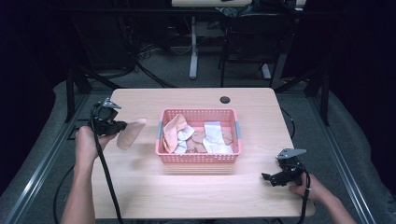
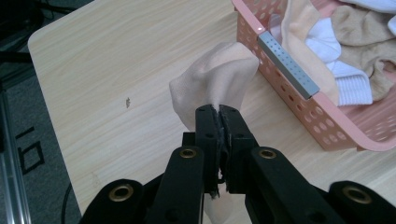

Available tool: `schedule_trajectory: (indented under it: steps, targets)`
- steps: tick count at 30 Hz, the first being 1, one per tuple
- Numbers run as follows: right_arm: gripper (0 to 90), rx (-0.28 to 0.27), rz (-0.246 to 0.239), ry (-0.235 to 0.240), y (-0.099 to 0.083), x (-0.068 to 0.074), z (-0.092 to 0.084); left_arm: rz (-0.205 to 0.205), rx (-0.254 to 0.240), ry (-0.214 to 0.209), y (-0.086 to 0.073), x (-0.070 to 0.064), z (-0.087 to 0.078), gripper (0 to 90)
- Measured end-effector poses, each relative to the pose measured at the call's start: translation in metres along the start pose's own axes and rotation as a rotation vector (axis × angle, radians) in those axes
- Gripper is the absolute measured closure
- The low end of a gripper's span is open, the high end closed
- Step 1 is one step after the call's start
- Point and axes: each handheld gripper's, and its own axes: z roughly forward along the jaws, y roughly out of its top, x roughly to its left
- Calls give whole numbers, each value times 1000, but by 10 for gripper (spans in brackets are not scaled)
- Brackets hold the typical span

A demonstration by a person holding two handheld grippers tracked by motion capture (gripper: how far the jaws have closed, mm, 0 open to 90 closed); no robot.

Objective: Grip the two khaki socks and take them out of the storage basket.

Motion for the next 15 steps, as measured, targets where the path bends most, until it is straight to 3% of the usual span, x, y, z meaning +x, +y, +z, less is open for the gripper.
schedule_trajectory:
  steps: [15]
  targets:
    - [0,9,-6,-5,0,0,-1,-62,7,27,-12,16,13,867]
